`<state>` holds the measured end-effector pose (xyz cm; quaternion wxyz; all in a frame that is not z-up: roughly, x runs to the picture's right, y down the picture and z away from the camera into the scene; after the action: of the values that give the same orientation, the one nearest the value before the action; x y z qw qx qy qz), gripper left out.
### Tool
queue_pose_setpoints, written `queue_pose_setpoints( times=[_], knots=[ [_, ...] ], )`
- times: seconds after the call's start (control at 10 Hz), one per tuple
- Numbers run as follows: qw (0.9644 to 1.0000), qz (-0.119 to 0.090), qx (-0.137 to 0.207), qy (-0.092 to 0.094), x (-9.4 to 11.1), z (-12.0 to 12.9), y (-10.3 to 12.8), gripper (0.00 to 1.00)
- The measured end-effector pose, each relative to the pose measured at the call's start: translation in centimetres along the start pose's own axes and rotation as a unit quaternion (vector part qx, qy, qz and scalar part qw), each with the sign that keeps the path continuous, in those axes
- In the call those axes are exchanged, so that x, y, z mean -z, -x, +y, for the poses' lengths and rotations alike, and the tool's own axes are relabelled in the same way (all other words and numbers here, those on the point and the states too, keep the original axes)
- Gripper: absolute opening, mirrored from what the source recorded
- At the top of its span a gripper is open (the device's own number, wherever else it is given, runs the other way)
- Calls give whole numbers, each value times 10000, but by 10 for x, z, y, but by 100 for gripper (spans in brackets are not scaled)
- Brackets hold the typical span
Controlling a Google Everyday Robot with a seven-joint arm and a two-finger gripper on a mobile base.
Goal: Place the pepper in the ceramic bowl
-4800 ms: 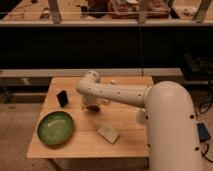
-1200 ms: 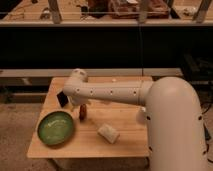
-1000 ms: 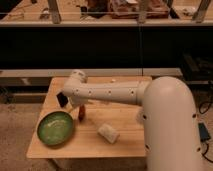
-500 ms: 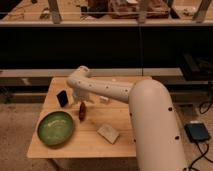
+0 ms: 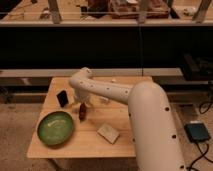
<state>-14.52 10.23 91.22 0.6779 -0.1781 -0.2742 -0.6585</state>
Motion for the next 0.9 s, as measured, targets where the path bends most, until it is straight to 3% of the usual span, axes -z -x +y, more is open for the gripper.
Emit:
queue_pose_setpoints(
  times=[0.2, 0.4, 0.7, 0.9],
  knots=[
    [10000, -14, -19, 41, -6, -3, 6, 80],
    [9998, 26, 149, 114, -8, -7, 7, 71],
    [9992, 67, 350, 198, -10, -13, 8, 41],
    [9992, -3, 395, 103, -13, -11, 8, 20]
  ],
)
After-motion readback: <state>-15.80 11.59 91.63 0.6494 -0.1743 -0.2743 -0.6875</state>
